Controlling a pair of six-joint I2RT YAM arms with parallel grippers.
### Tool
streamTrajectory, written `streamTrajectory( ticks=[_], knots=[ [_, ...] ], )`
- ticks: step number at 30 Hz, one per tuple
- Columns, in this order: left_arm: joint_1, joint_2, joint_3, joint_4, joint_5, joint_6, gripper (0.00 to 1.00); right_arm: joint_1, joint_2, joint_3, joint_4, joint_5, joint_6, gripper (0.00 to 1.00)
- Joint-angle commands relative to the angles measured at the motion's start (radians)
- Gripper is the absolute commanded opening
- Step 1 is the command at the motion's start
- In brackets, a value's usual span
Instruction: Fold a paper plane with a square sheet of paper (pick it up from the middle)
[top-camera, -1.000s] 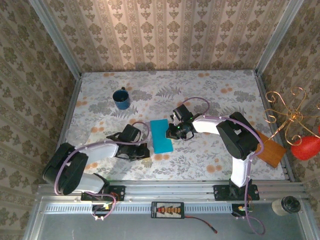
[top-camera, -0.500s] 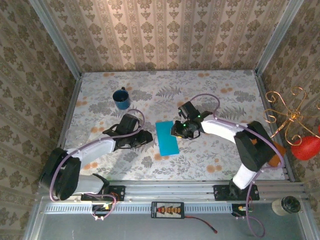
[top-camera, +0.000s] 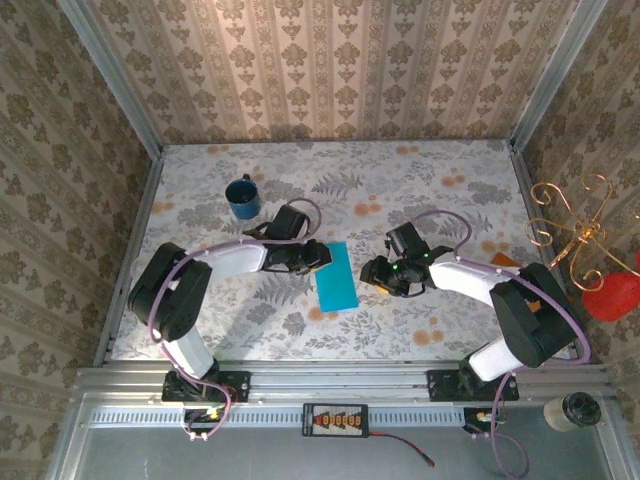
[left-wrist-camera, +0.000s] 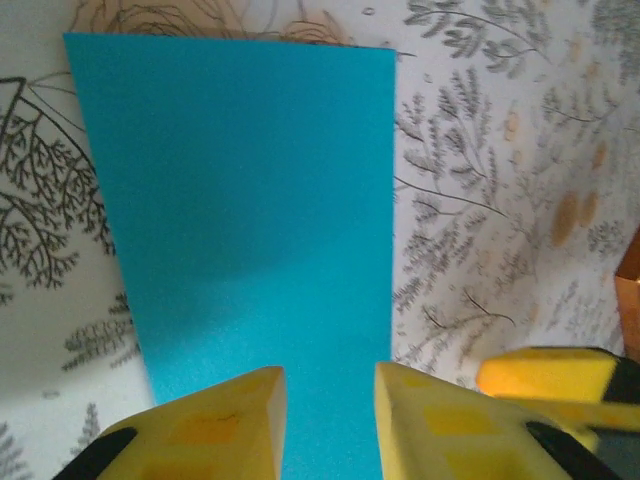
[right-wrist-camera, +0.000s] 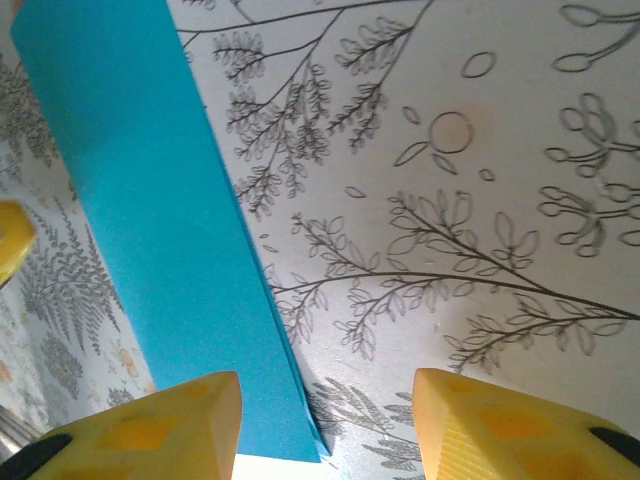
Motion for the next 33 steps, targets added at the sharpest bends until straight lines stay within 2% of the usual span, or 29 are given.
streamTrajectory(
  ticks=[1, 8, 15, 24, 33],
  knots=[
    [0.017, 0.05, 0.035, -0.058, 0.019, 0.041, 0.28, -0.001, -0.022, -0.009, 0.055, -0.047, -0.003, 0.49],
    [0.055, 0.121, 0.093, -0.122, 0.012, 0.122, 0.28, -0.001, -0.002, -0.035, 0.096, -0.083, -0.007, 0.44],
    [0.091, 0.179, 0.132, -0.146, 0.07, 0.199, 0.28, 0.009, 0.04, -0.05, 0.174, -0.164, 0.012, 0.38],
    [0.091, 0.184, 0.117, -0.154, 0.049, 0.184, 0.28, 0.075, 0.11, -0.031, 0.205, -0.174, 0.057, 0.34],
    [0.092, 0.182, 0.096, -0.144, 0.043, 0.165, 0.28, 0.099, 0.123, -0.066, 0.246, -0.179, 0.1, 0.29]
  ],
)
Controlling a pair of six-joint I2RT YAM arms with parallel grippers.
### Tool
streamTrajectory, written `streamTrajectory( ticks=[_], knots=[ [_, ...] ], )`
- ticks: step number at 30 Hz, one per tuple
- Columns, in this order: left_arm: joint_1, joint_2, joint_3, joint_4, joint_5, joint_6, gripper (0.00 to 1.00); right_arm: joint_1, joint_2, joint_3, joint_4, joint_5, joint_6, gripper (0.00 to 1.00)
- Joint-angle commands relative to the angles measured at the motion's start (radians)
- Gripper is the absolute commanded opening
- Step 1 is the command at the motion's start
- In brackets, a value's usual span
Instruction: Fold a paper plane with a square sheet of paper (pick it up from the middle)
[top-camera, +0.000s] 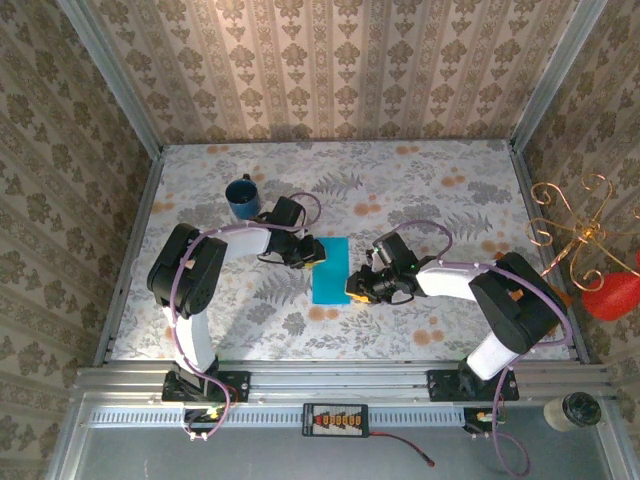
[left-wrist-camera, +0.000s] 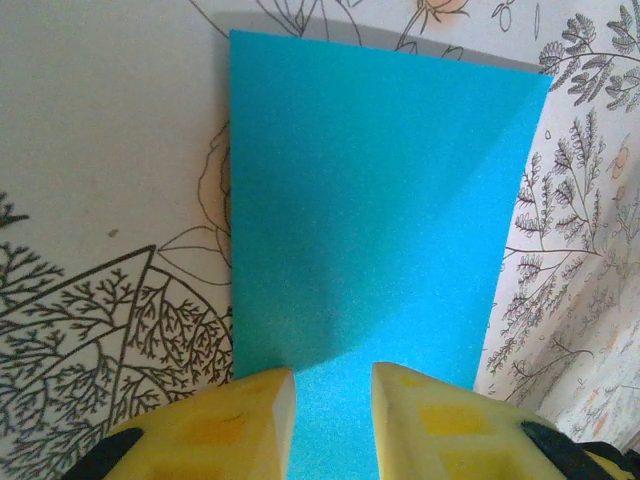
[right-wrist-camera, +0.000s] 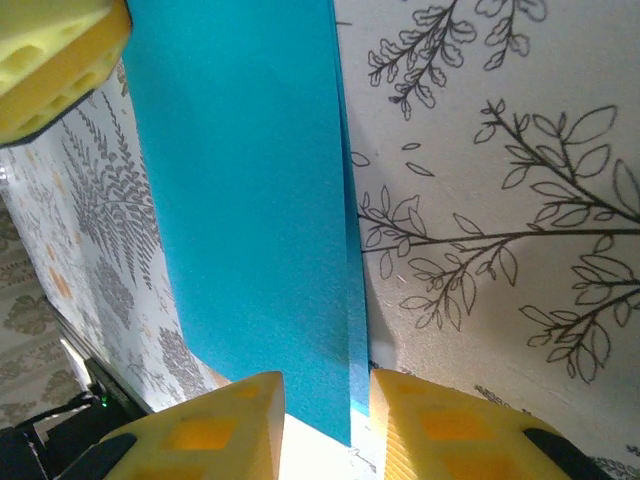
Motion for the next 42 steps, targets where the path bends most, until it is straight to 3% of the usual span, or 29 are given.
streamTrajectory(
  ticks=[1, 8, 21, 30, 37, 42],
  knots=[
    [0.005, 0.019, -0.025, -0.042, -0.021, 0.0, 0.28, 0.01, 0.022, -0.017, 0.014, -0.028, 0.021, 0.29],
    [0.005, 0.022, -0.024, -0.039, -0.022, -0.004, 0.27, 0.014, 0.035, -0.017, -0.005, -0.041, 0.007, 0.29],
    [0.009, 0.022, -0.033, -0.039, -0.024, -0.003, 0.28, 0.016, 0.04, -0.055, 0.128, -0.11, 0.068, 0.26],
    [0.01, 0.019, -0.032, -0.046, -0.02, 0.003, 0.28, 0.007, 0.05, -0.069, 0.203, -0.073, 0.127, 0.23],
    [0.01, 0.009, -0.028, -0.059, -0.019, 0.009, 0.28, -0.004, 0.048, -0.07, 0.179, -0.064, 0.124, 0.17],
    [0.0, -0.046, -0.007, -0.091, -0.018, 0.009, 0.28, -0.006, 0.022, -0.074, 0.133, -0.047, 0.114, 0.07]
  ],
)
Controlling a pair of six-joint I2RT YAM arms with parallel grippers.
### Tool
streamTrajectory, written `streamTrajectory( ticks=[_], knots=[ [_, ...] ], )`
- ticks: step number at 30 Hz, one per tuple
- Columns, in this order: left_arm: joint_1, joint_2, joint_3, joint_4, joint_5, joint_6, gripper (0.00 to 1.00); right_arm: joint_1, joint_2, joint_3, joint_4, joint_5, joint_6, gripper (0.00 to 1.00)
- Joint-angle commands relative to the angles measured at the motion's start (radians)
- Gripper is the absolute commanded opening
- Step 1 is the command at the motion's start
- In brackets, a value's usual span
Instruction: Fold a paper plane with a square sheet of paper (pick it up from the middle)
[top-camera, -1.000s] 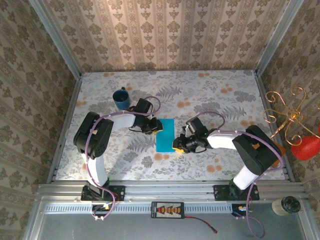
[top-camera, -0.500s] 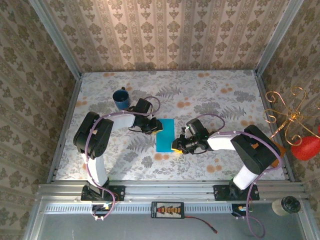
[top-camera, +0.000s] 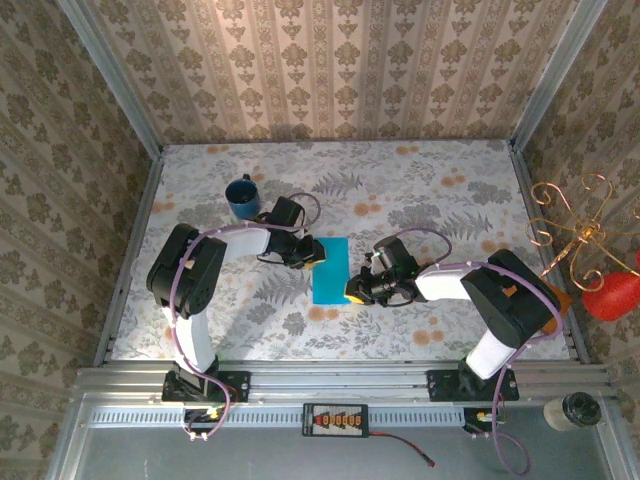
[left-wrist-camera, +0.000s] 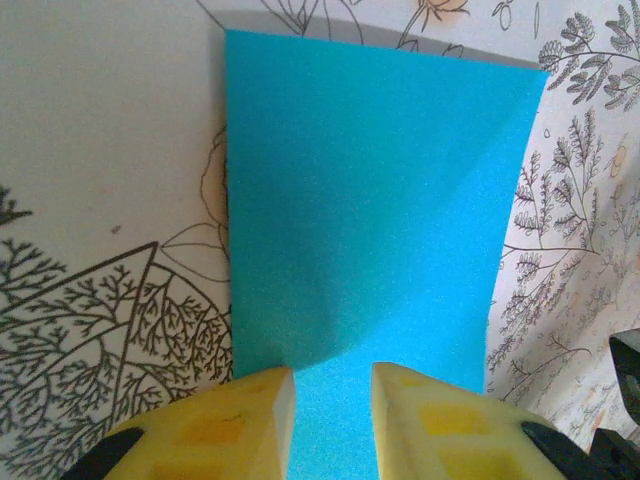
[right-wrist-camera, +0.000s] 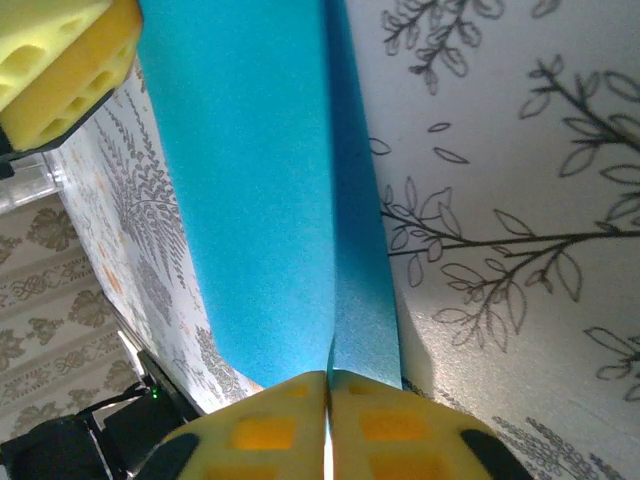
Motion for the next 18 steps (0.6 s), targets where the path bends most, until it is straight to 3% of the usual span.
streamTrajectory(
  ticks=[1, 6, 18],
  knots=[
    [-0.007, -0.053, 0.001, -0.088, -0.021, 0.01, 0.28, -0.004, -0.025, -0.014, -0.059, 0.027, -0.002, 0.06],
    [-0.021, -0.102, 0.003, -0.073, -0.047, -0.004, 0.28, -0.007, -0.061, 0.012, -0.149, 0.049, -0.039, 0.04],
    [-0.028, 0.002, 0.002, -0.057, -0.059, -0.023, 0.22, 0.0, -0.027, 0.059, -0.109, 0.001, -0.022, 0.03]
  ],
)
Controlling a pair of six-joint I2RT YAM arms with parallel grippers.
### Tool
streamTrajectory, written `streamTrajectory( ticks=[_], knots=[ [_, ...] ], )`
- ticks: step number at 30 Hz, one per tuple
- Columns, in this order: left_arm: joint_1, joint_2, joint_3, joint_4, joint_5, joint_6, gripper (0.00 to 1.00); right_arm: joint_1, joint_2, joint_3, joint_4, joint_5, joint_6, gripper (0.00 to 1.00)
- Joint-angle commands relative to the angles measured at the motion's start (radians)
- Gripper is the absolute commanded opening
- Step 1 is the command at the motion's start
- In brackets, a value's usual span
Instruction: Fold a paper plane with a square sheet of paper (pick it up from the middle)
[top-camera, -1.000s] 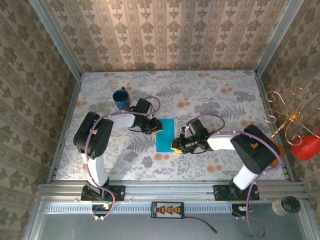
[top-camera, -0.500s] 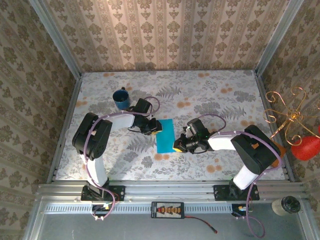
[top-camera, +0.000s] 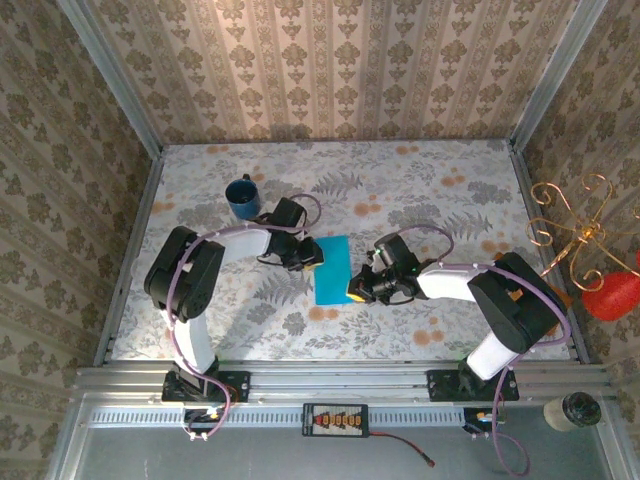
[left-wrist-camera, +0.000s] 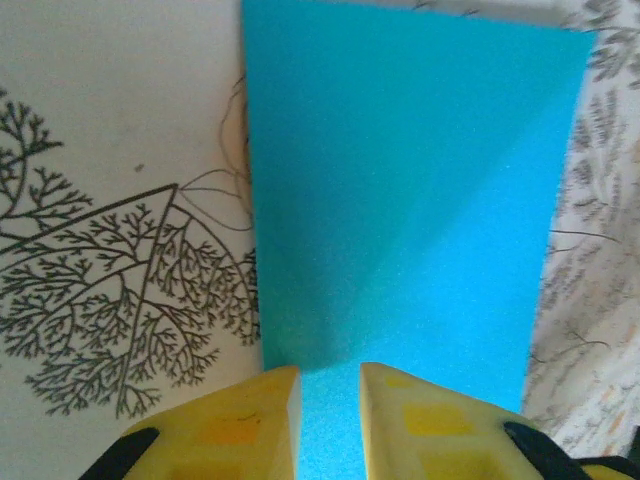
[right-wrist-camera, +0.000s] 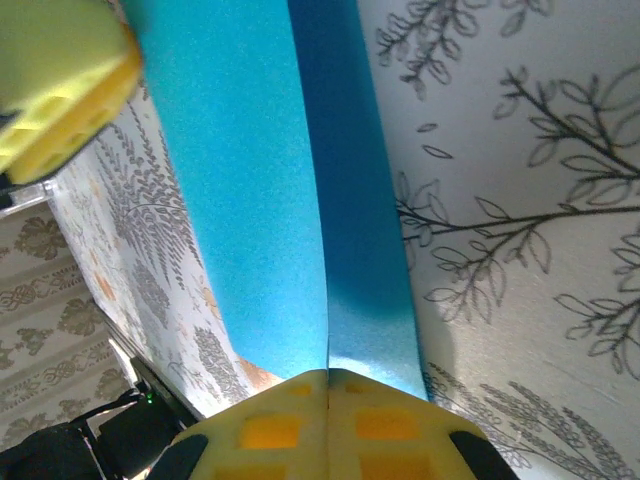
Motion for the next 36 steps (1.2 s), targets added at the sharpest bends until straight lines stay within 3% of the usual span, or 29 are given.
streamTrajectory(
  ticks=[1, 21, 36],
  knots=[
    [-0.008, 0.023, 0.002, -0.014, -0.015, -0.011, 0.22, 0.003, 0.012, 0.03, -0.011, -0.026, -0.009, 0.03],
    [-0.012, 0.04, -0.014, -0.032, -0.04, -0.011, 0.21, 0.037, 0.186, 0.203, 0.086, -0.051, 0.052, 0.04],
    [-0.012, 0.038, -0.034, -0.022, -0.04, -0.016, 0.21, 0.047, 0.243, 0.21, 0.119, 0.072, 0.121, 0.03]
  ],
)
